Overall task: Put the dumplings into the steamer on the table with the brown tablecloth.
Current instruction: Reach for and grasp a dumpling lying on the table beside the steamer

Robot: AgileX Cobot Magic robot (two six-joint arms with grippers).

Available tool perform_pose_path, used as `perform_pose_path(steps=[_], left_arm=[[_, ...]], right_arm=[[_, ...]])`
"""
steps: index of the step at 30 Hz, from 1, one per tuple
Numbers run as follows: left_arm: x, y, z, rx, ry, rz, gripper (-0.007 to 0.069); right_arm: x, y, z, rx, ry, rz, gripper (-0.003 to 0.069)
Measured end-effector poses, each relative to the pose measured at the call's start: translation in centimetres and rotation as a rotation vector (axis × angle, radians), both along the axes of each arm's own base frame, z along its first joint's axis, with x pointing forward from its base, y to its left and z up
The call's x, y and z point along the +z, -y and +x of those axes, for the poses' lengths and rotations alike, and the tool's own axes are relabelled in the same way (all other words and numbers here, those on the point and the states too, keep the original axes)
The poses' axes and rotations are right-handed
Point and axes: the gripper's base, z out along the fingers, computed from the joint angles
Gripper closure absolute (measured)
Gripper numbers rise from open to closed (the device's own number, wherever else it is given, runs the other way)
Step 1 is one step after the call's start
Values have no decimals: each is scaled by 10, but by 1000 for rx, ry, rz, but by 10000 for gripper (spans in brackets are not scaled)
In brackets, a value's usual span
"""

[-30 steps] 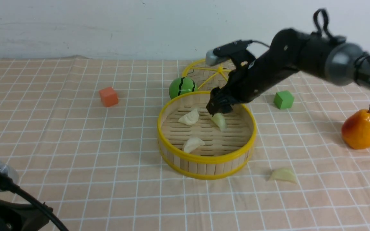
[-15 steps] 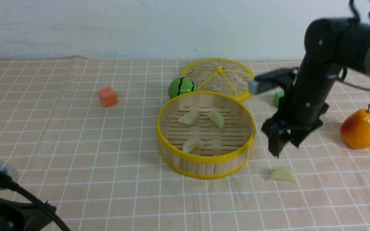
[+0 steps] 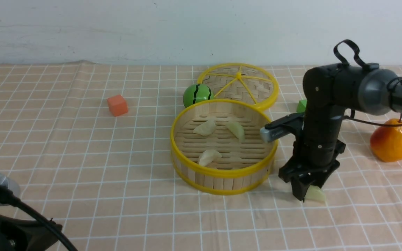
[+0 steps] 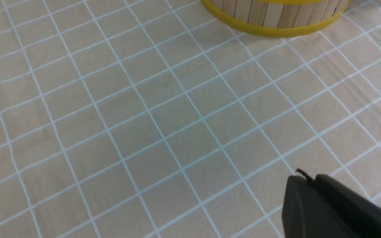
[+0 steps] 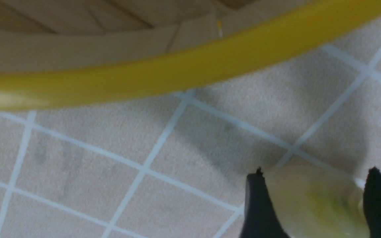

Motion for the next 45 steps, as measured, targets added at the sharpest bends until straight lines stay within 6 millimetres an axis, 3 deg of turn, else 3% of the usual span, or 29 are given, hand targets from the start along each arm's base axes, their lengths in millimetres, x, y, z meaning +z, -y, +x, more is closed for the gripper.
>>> perform_pose_path(steps=[5,6,10,12,15,18,21,27,32,35,39,45], left_arm=[[0,0,0,0,0,0,596],[0,0,0,0,0,0,594],[0,0,0,0,0,-1,589],[0,0,0,0,0,-1,587],[0,0,0,0,2,-2,586],[0,0,0,-1,6,-4,586],[0,0,0,-1,6,-4,586],[0,0,0,-1,5,-3,586],[0,0,0,-1,3,-2,586],[0,0,0,-1,3,-2,586],[0,0,0,0,2,-1,586],[0,0,0,0,2,-1,575]], right_arm=[[17,-3,11,6,64,15,286],[28,-4,15,6,100,26,321],[54,-8,16,-2,158,77,595],[78,-12,12,-17,201,150,659],[111,-22,5,5,259,287,673],[120,-29,5,103,334,331,673],[113,-27,9,144,335,290,669],[67,-8,23,38,200,118,574],[9,-9,34,-36,73,73,358],[-9,-8,37,-36,40,44,310],[-9,-7,38,-32,47,34,355],[5,-6,36,-31,80,34,650]])
